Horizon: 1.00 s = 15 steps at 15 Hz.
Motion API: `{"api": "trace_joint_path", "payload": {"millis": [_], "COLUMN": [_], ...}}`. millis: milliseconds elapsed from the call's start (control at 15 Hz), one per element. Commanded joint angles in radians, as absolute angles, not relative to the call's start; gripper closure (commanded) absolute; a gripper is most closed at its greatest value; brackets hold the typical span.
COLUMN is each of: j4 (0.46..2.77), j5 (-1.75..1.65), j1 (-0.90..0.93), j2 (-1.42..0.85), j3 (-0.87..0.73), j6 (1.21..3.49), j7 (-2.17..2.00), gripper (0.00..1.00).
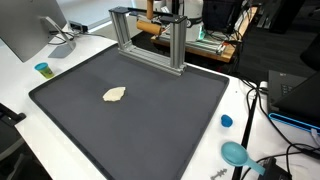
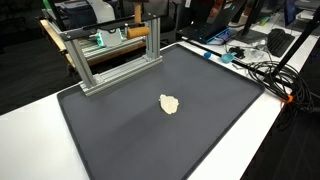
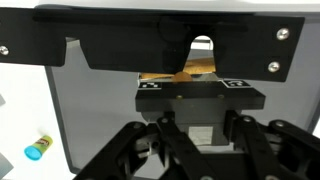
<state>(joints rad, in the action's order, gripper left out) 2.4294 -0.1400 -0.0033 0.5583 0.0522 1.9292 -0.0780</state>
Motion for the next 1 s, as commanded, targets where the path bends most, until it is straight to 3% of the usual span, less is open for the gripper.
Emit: {"api": "trace_joint_path", "payload": {"millis": [0, 933], "j4": [2.444, 2.473], "j5": [-0.116, -0.073], "j1": [0.003, 0.010], "j2": [0.568, 0.584], "j3": [0.055, 0.041], "j6": [1.904, 1.821], "j7": [-0.101, -0.090], "gripper": [0.78, 0.78]}}
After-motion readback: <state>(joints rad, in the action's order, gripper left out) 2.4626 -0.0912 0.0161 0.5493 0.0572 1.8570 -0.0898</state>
